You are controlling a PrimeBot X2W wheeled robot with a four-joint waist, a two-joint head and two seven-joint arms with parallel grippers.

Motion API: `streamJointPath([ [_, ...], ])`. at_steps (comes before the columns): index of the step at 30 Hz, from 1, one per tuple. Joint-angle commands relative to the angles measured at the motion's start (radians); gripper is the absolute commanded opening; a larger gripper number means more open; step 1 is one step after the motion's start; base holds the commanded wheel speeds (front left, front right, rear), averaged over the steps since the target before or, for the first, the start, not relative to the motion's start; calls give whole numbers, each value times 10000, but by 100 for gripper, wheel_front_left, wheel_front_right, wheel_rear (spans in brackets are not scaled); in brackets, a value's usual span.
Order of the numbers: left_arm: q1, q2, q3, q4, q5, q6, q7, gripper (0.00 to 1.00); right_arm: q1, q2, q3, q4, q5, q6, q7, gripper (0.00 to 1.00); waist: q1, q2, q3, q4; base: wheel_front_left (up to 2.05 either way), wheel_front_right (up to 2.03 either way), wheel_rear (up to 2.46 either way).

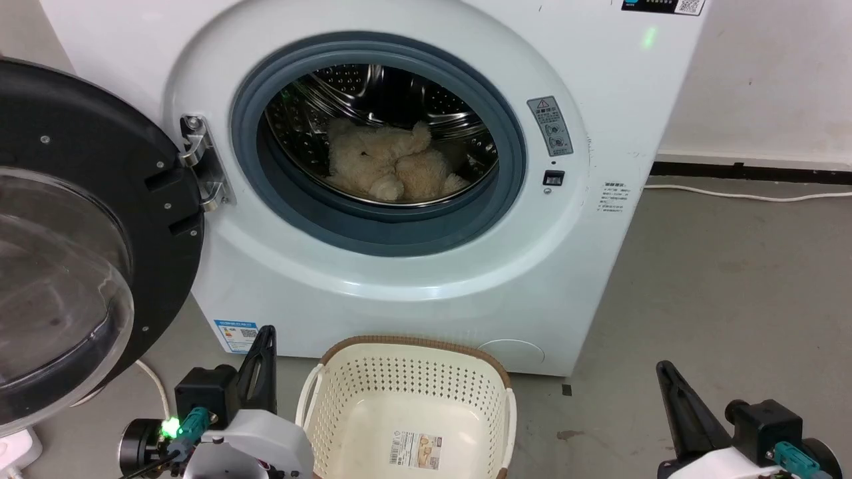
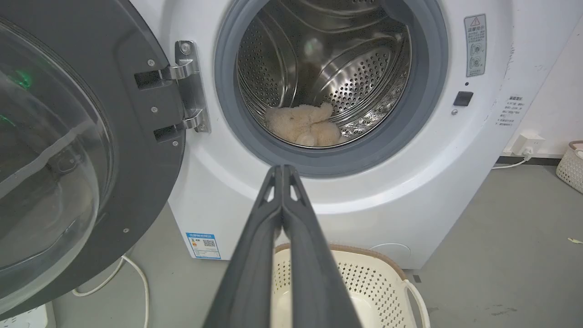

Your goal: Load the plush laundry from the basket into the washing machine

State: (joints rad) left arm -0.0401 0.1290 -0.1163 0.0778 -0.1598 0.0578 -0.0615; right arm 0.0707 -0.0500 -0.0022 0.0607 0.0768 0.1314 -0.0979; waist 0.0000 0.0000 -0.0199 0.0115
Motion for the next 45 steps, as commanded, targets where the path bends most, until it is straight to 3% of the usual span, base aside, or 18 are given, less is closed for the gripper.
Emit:
streamJointPath([
  [1, 178, -83, 86, -88, 133, -71, 45, 0, -221, -2, 10, -90, -102, -5, 53, 0, 0, 0, 5, -3, 0, 0, 0],
  [45, 401, -786, 1161, -776, 1595, -577, 613, 0, -706, -2, 22, -606, -767, -7, 977, 0, 0, 0, 199, -115, 0, 0, 0],
])
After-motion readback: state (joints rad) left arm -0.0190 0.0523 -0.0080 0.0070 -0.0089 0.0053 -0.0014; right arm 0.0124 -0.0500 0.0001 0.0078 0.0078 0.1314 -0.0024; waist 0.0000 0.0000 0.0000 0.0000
